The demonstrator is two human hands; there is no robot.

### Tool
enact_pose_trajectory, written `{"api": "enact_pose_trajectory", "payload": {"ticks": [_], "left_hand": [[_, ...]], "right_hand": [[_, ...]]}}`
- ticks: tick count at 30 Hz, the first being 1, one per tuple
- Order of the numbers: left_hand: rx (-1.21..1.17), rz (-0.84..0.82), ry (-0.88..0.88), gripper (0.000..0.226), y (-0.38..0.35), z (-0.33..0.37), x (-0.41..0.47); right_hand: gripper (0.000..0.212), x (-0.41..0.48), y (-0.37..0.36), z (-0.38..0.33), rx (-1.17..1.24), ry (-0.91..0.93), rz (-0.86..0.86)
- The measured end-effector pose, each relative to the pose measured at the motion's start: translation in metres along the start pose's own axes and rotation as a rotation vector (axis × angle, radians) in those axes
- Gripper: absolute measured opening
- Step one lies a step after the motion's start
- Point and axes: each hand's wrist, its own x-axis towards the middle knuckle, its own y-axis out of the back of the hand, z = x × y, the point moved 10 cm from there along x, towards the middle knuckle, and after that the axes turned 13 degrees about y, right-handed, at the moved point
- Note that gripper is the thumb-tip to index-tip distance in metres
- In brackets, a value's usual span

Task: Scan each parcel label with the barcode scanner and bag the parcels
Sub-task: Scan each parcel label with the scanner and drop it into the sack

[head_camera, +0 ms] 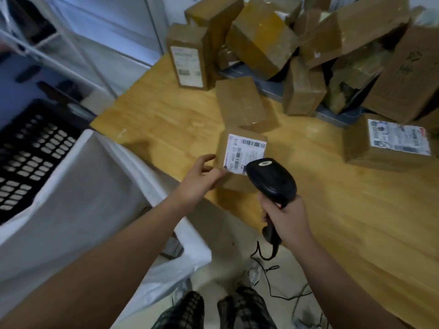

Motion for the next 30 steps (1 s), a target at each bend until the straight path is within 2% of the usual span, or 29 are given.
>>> {"api": "enact_pose_trajectory", "payload": {"ticks": [3, 7, 11, 14, 17, 19, 22, 27, 30], "left_hand": [[0.010, 0.064, -0.031, 0.081, 0.063, -0.043, -0.029], [0.101, 0.184, -0.098, 0.080, 0.152, -0.106, -0.054], [0.399, 0.355, 0.017, 0.096, 0.235, -0.200, -0.043], [0.704, 0.431, 0.122, 0.101, 0.261, -0.249, -0.020], [1.056, 0.324, 0.191, 0.090, 0.252, -0.296, 0.020], [1.216, 0.222, 0.258, 0.084, 0.246, -0.335, 0.049], [1.310, 0.096, 0.337, 0.080, 0.236, -0.392, 0.084], [1.420, -0.001, 0.393, 0.076, 0.223, -0.468, 0.123], [1.455, -0.035, 0.448, 0.081, 0.225, -0.497, 0.137]], "right_hand": [[0.024, -0.028, -0.056, 0.008, 0.016, -0.020, -0.119], [0.030, -0.066, -0.131, 0.028, 0.018, -0.068, -0.198], [0.036, -0.100, -0.202, 0.056, -0.014, -0.138, -0.261], [0.038, -0.116, -0.244, 0.083, -0.116, -0.169, -0.310], [0.041, -0.119, -0.280, 0.111, -0.240, -0.180, -0.339], [0.034, -0.117, -0.302, 0.129, -0.310, -0.177, -0.385], [0.018, -0.112, -0.330, 0.159, -0.408, -0.145, -0.471], [0.022, -0.110, -0.356, 0.209, -0.588, -0.109, -0.574], [0.023, -0.114, -0.363, 0.229, -0.687, -0.090, -0.626]]}}
